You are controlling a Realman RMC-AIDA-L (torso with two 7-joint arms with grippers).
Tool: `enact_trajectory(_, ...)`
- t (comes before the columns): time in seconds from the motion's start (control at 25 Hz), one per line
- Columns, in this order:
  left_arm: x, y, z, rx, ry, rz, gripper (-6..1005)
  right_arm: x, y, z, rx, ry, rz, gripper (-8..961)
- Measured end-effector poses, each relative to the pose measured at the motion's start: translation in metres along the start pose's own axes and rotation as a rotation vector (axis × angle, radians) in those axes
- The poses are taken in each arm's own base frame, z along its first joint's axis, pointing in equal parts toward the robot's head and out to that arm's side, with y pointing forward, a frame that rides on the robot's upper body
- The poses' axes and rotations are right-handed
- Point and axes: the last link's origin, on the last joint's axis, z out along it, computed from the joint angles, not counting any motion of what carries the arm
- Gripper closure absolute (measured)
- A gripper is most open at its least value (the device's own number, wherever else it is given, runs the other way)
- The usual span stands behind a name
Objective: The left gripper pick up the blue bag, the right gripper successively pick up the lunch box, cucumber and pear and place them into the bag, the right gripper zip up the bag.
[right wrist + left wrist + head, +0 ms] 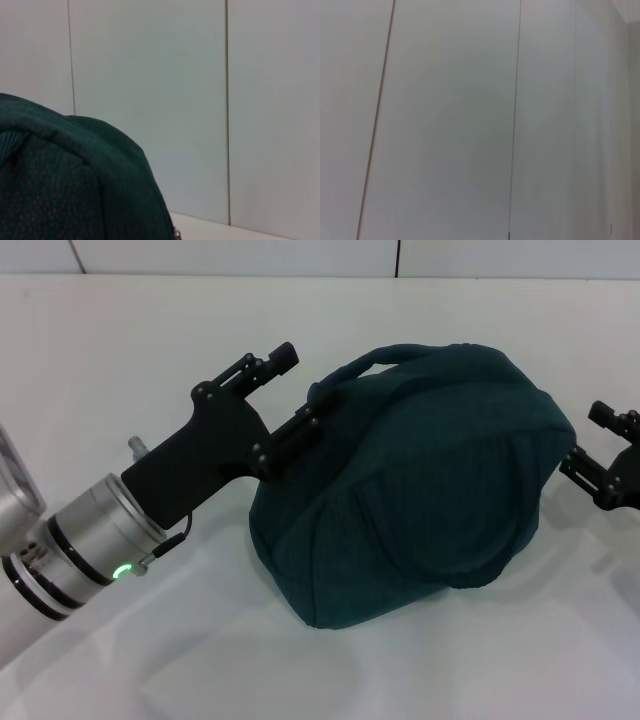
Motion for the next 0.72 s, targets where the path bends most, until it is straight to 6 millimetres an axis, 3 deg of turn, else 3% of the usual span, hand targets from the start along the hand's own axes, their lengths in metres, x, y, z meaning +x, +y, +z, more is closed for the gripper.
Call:
enact_trajectory(0.48, 0.001, -0.002, 0.003, 0.002, -0.001, 0.021, 390, 0.004, 0.021, -0.007, -0.15, 0.018, -0.036, 362)
enact_trajectory(0.72, 0.001, 0.001, 0.002, -0.004, 0.008, 0.079, 392, -0.01, 0.028, -0.031, -0.14, -0.141, -0.112, 364)
